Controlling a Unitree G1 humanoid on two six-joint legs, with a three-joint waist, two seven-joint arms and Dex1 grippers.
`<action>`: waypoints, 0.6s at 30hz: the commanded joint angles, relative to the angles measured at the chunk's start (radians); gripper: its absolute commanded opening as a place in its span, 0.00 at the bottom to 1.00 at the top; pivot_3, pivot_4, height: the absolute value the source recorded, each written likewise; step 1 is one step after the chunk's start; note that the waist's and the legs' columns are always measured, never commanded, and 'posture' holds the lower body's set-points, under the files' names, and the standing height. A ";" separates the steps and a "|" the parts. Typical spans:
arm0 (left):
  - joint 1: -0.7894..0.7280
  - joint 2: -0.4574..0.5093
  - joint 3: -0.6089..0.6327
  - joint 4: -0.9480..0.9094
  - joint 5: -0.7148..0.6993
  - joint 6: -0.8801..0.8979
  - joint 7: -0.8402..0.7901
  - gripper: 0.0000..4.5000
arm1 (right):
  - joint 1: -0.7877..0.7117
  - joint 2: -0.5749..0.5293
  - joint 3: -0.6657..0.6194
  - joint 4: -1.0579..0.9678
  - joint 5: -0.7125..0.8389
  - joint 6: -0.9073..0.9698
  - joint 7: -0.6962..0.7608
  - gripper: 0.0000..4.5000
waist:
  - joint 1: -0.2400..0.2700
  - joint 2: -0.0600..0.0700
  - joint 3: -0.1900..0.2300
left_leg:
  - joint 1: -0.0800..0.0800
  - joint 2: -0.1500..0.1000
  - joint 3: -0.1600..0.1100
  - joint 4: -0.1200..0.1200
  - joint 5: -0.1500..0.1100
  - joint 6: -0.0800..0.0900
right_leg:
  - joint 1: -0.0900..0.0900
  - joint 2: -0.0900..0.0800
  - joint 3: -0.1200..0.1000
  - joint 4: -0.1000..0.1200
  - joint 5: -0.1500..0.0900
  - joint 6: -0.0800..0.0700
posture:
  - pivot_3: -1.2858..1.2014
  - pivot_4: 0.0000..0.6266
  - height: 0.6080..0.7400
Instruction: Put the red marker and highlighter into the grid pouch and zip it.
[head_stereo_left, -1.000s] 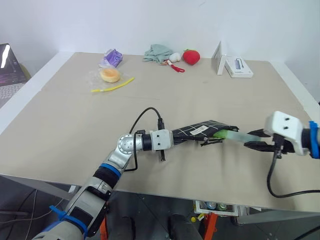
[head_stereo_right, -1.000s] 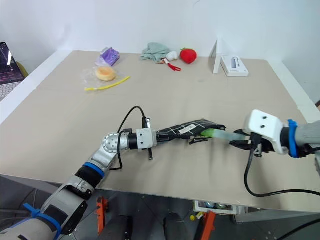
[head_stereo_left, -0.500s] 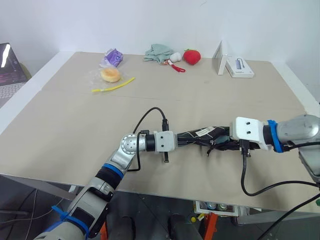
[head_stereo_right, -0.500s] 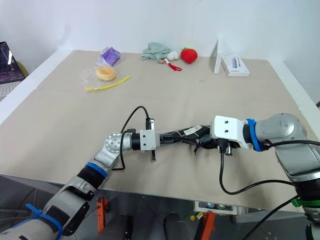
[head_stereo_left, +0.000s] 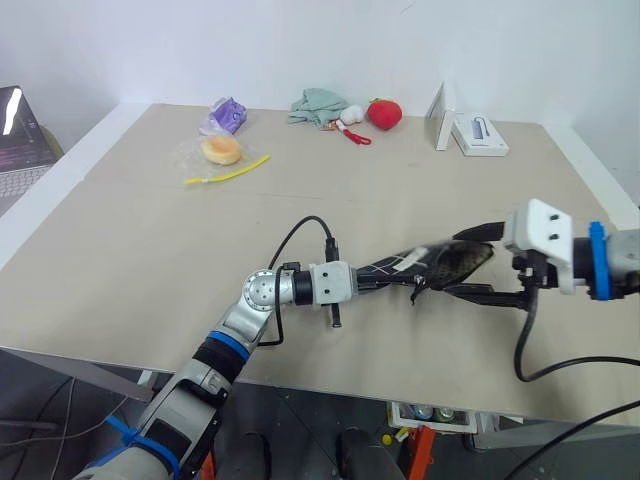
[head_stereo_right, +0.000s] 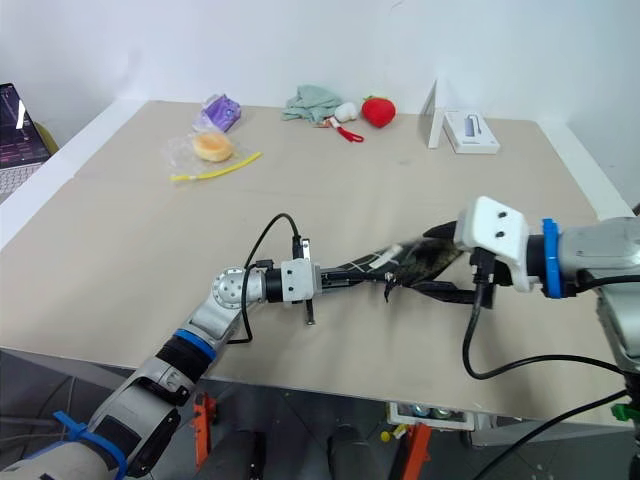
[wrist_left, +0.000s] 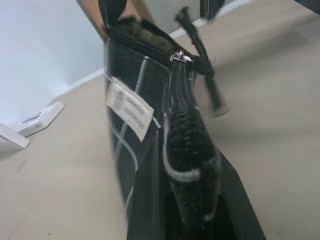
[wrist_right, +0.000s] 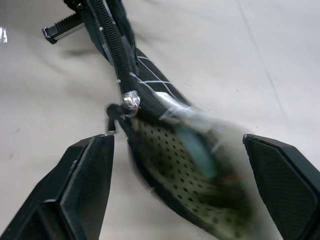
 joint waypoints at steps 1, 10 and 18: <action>-0.004 -0.006 0.010 -0.037 -0.018 0.001 0.002 0.00 | 0.023 -0.015 -0.029 -0.055 0.033 0.022 0.002 1.00 | -0.002 0.000 0.000 | 0.000 0.000 0.000 0.000 0.000 0.000 | 0.000 0.000 0.000 0.000 0.000 0.000 | 0.52 0.24 0.94; 0.001 -0.007 0.012 -0.046 -0.016 0.013 0.007 0.00 | 0.047 0.007 0.053 -0.105 0.014 0.028 -0.029 1.00 | -0.001 0.000 0.000 | 0.000 0.000 0.000 0.001 0.000 0.000 | 0.000 0.000 0.000 0.000 -0.003 0.005 | 0.52 0.24 0.94; 0.005 -0.003 0.014 -0.057 -0.015 0.022 0.008 0.00 | 0.049 0.005 0.078 -0.096 0.002 0.013 -0.037 0.61 | -0.001 0.000 0.000 | 0.000 0.000 0.000 0.001 0.000 0.000 | 0.000 0.000 0.000 0.000 -0.003 0.005 | 0.52 0.24 0.94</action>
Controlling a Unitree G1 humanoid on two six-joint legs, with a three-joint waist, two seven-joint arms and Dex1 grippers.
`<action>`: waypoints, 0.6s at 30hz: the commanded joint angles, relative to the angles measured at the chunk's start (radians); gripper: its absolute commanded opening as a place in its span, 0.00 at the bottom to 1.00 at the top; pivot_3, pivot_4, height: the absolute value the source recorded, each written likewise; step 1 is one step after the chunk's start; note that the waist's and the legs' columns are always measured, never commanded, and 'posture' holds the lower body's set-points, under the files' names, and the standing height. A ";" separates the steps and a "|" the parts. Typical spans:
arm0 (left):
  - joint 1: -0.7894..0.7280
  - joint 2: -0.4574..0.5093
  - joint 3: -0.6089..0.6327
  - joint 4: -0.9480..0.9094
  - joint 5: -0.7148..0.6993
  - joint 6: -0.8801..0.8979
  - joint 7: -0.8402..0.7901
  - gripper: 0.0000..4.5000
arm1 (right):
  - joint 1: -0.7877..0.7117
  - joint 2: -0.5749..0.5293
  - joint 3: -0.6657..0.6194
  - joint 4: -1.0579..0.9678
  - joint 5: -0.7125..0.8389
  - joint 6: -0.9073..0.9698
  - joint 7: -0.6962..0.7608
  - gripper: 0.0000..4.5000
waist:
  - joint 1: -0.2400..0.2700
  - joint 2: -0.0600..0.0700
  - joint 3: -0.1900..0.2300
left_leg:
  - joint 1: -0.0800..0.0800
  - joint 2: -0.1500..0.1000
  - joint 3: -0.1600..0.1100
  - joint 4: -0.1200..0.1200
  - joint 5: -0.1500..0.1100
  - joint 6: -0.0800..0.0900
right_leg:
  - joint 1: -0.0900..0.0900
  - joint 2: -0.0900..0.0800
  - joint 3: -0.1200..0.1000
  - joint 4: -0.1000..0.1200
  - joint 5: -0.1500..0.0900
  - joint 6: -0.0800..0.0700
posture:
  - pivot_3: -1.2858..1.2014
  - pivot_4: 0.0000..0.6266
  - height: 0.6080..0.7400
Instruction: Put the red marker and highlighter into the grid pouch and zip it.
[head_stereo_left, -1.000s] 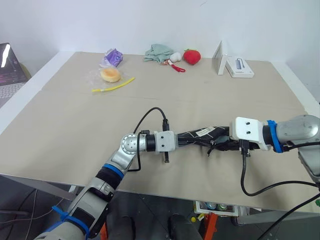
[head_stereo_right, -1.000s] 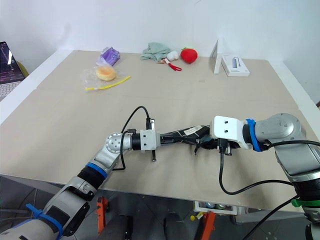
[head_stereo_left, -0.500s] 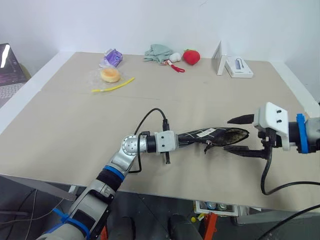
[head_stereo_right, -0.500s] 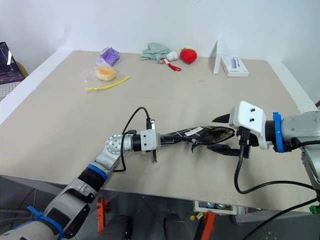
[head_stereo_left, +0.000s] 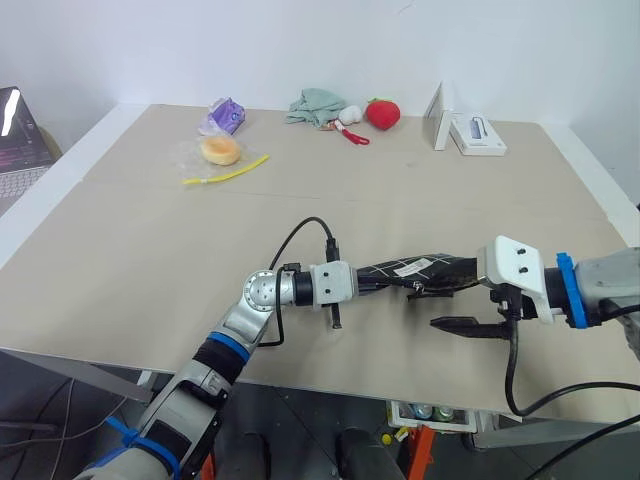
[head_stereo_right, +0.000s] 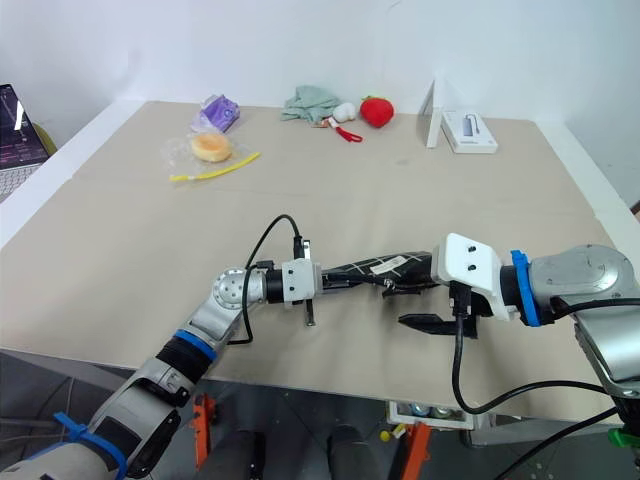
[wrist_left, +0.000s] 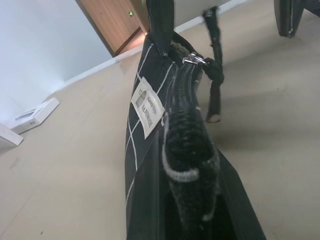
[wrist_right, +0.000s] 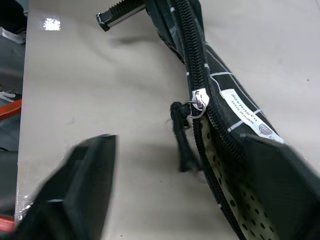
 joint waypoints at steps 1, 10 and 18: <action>-0.001 0.001 0.014 -0.047 -0.015 -0.002 0.009 0.00 | -0.015 -0.006 -0.016 -0.014 -0.003 -0.013 -0.008 0.49 | 0.000 0.000 0.000 | 0.000 0.000 0.000 0.000 0.000 0.000 | 0.000 0.000 0.000 0.000 0.000 0.000 | 0.52 0.24 0.94; 0.002 0.002 0.013 -0.048 -0.015 -0.002 0.010 0.00 | -0.011 -0.017 -0.054 -0.011 0.016 0.001 -0.004 0.01 | 0.000 0.000 0.000 | 0.000 0.000 0.000 0.000 0.000 0.000 | 0.000 0.000 0.000 0.000 0.000 0.000 | 0.52 0.24 0.94; 0.002 0.004 0.012 -0.046 -0.012 -0.005 0.011 0.00 | 0.042 -0.072 -0.194 0.154 -0.030 -0.025 -0.015 0.01 | 0.001 0.000 0.000 | 0.000 0.000 0.000 0.000 0.000 0.000 | 0.000 0.000 0.000 0.000 0.000 0.000 | 0.52 0.24 0.94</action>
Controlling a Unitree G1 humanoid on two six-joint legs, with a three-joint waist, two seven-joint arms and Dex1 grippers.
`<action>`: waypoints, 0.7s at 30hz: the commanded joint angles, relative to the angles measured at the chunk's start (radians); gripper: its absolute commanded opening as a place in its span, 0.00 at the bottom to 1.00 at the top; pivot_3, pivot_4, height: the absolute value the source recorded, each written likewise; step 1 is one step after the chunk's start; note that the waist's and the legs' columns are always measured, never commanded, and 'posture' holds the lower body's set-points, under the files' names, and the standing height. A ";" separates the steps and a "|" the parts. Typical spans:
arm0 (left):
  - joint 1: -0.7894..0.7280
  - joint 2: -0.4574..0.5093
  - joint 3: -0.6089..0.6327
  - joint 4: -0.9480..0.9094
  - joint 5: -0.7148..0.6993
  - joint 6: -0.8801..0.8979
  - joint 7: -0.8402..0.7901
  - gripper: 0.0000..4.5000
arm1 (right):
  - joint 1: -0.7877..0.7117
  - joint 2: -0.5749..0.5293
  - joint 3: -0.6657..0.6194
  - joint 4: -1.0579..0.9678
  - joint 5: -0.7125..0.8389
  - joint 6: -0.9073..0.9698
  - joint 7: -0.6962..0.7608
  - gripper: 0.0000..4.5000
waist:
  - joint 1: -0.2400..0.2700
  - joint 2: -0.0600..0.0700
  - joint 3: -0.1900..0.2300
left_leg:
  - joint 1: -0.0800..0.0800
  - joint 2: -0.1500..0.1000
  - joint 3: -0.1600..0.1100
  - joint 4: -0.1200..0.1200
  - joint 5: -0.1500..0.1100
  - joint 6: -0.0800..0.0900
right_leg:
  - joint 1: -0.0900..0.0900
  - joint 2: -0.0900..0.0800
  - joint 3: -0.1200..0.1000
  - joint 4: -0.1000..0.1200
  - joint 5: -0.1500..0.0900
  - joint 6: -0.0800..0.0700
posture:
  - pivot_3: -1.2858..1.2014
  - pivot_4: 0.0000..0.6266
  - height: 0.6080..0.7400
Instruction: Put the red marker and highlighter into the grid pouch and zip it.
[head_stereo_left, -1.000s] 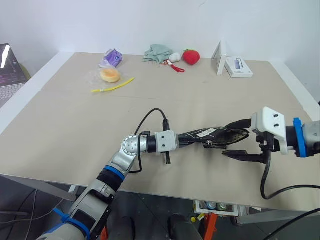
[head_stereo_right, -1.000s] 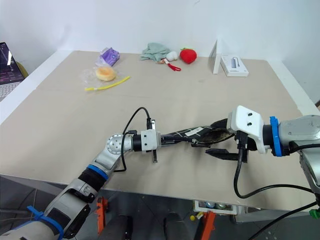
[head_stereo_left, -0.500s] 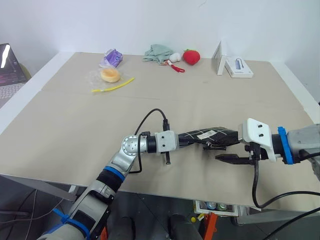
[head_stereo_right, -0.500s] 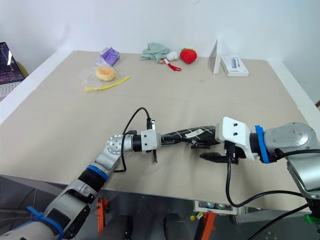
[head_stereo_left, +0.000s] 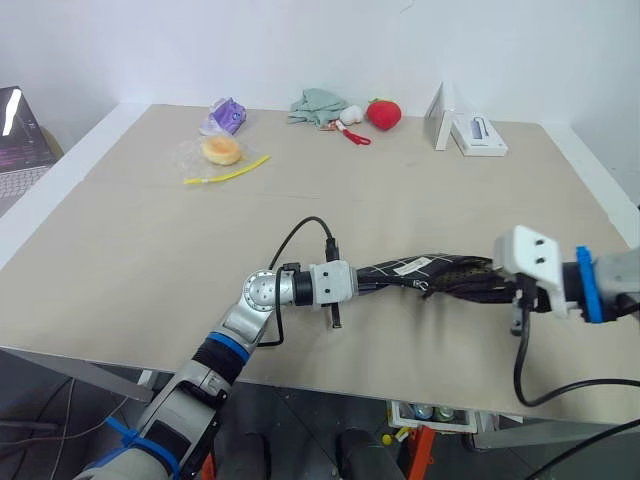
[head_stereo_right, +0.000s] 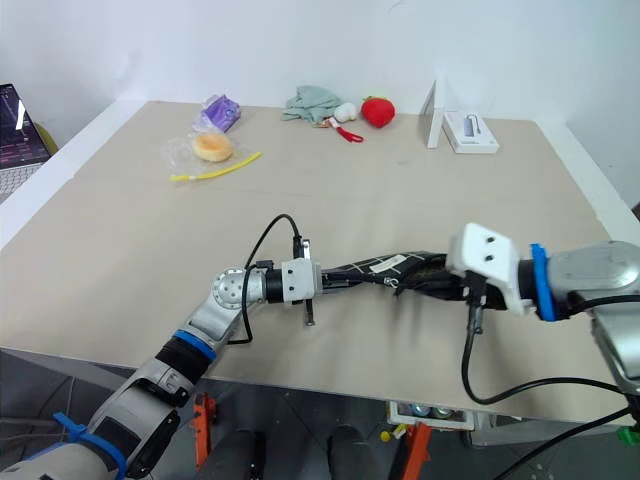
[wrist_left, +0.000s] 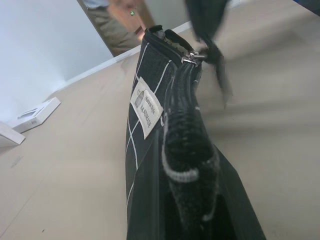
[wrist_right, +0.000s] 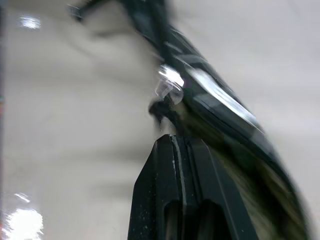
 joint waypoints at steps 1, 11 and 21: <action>0.001 -0.001 0.012 -0.037 -0.012 -0.007 0.009 0.00 | 0.022 -0.052 -0.103 0.090 -0.039 -0.034 -0.006 0.01 | 0.000 0.000 0.000 | 0.000 0.000 0.000 0.000 0.000 0.000 | 0.000 0.000 0.000 0.000 0.000 0.000 | 0.52 0.24 0.94; -0.003 -0.002 0.011 -0.028 -0.012 -0.014 0.001 0.00 | 0.084 -0.123 -0.194 0.266 -0.111 -0.117 0.003 0.01 | -0.002 0.001 0.000 | 0.001 0.000 0.001 0.000 0.000 0.000 | 0.000 0.000 0.001 0.000 0.000 0.000 | 0.52 0.24 0.94; -0.002 0.004 0.014 -0.029 -0.012 -0.014 -0.001 0.00 | 0.066 -0.119 -0.182 0.286 -0.125 -0.118 -0.018 0.01 | -0.002 0.001 -0.001 | 0.001 0.000 0.001 0.000 0.000 0.000 | 0.000 0.000 0.001 0.000 0.000 0.000 | 0.52 0.24 0.94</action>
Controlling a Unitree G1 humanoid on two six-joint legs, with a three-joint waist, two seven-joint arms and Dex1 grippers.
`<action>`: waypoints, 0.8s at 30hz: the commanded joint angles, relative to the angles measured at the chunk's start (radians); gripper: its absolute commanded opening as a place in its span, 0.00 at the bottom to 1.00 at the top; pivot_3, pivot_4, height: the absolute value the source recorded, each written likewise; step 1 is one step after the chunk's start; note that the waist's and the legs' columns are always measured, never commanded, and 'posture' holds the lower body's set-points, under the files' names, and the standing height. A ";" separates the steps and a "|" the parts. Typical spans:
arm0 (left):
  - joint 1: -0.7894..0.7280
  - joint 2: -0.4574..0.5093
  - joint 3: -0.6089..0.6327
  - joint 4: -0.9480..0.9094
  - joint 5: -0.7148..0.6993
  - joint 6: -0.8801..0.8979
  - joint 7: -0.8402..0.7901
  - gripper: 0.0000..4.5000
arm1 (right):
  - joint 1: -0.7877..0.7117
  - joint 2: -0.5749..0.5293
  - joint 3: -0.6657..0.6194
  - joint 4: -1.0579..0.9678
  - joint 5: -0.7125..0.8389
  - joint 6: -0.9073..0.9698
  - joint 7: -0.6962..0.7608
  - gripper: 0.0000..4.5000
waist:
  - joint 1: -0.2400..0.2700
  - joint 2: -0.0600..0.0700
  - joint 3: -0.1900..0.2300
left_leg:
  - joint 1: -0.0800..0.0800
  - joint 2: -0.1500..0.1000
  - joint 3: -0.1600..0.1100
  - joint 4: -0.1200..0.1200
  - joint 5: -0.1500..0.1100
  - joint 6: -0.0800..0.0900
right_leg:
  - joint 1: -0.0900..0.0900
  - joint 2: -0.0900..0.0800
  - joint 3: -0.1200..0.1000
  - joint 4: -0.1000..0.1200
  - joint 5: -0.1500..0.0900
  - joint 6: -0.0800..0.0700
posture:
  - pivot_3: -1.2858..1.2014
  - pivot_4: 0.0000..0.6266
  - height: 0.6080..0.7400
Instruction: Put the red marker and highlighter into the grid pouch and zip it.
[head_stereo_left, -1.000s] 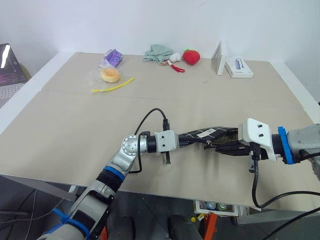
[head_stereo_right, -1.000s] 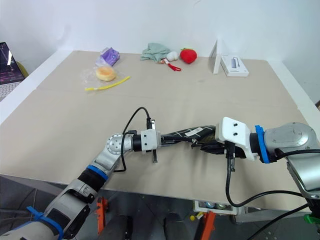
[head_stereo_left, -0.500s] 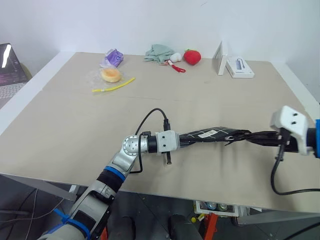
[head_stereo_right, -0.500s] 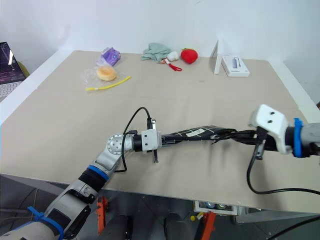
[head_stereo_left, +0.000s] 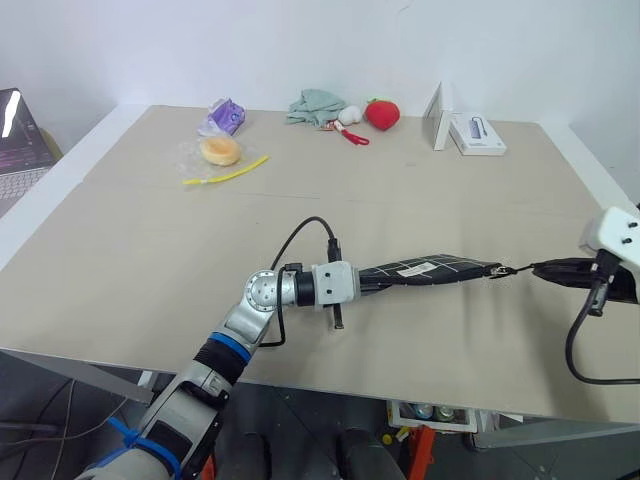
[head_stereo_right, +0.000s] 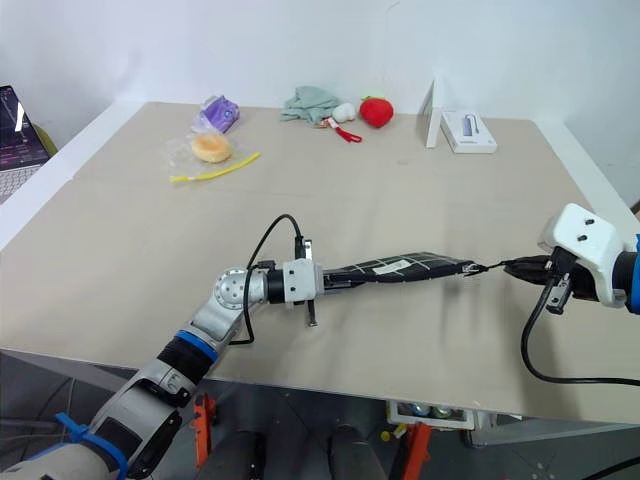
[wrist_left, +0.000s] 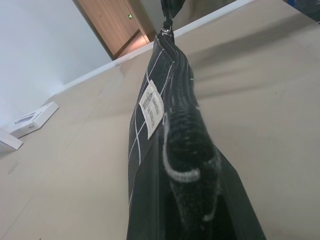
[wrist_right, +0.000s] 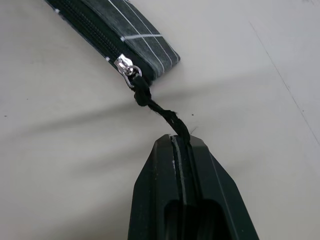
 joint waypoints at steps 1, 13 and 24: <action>-0.002 0.009 0.014 -0.028 -0.011 -0.009 0.004 0.00 | -0.031 -0.016 -0.025 -0.022 0.011 0.004 -0.010 0.01 | 0.000 0.000 0.000 | 0.000 0.000 0.000 0.000 0.000 0.000 | 0.000 0.000 0.000 0.000 0.000 0.000 | 0.52 0.24 0.94; 0.059 0.105 0.012 -0.227 -0.166 0.356 -0.199 0.70 | -0.146 0.143 -0.035 -0.100 0.200 0.159 -0.087 0.83 | -0.001 0.000 0.000 | 0.000 0.000 -0.001 0.000 0.000 0.001 | 0.000 0.001 0.000 0.000 0.001 0.000 | 0.52 0.24 0.94; 0.122 0.248 0.355 -0.502 -0.488 0.918 -0.011 0.99 | -0.163 0.196 0.013 0.009 0.121 0.177 -0.247 1.00 | -0.002 0.001 0.000 | 0.001 0.002 -0.001 0.000 0.001 0.001 | 0.000 0.001 -0.001 0.001 0.001 -0.001 | 0.52 0.24 0.94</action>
